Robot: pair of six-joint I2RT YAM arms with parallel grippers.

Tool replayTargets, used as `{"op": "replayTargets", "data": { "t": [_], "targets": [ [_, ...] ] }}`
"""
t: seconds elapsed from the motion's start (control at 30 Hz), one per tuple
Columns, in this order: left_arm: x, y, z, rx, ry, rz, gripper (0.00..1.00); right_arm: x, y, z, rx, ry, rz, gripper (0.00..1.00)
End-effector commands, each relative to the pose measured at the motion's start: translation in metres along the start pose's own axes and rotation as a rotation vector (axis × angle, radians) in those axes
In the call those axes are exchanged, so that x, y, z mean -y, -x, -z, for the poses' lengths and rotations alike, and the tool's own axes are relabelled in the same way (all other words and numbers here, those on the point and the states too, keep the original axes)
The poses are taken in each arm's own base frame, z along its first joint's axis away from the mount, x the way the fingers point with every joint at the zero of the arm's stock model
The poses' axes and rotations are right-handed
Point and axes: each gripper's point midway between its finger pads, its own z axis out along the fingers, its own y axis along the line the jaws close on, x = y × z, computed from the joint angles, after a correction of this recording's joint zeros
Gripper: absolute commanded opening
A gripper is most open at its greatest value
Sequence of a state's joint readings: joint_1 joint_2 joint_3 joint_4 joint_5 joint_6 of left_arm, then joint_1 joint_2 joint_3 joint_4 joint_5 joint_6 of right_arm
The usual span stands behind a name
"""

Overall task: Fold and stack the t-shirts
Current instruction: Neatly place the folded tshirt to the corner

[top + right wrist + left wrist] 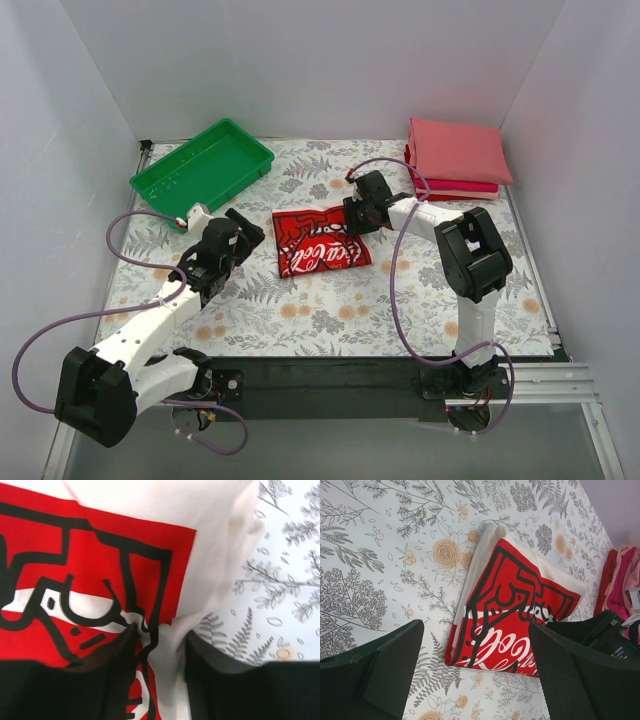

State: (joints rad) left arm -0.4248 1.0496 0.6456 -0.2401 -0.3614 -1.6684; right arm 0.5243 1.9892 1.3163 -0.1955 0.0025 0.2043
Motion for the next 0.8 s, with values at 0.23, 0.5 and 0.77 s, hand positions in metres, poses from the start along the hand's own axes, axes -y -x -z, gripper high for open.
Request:
{"op": "replayTargets", "data": {
  "t": [0.23, 0.5, 0.77],
  "targets": [
    [-0.011, 0.011, 0.005, 0.059, 0.03, -0.021, 0.85, 0.011, -0.012, -0.015, -0.052, -0.075, 0.102, 0.01],
    [-0.018, 0.017, 0.006, 0.09, 0.065, -0.018, 0.85, 0.047, 0.082, 0.044, 0.169, -0.323, 0.324, 0.01],
    [-0.021, 0.024, 0.009, 0.117, 0.09, -0.03, 0.88, 0.086, 0.15, 0.096, 0.304, -0.499, 0.414, 0.01]
  ]
}}
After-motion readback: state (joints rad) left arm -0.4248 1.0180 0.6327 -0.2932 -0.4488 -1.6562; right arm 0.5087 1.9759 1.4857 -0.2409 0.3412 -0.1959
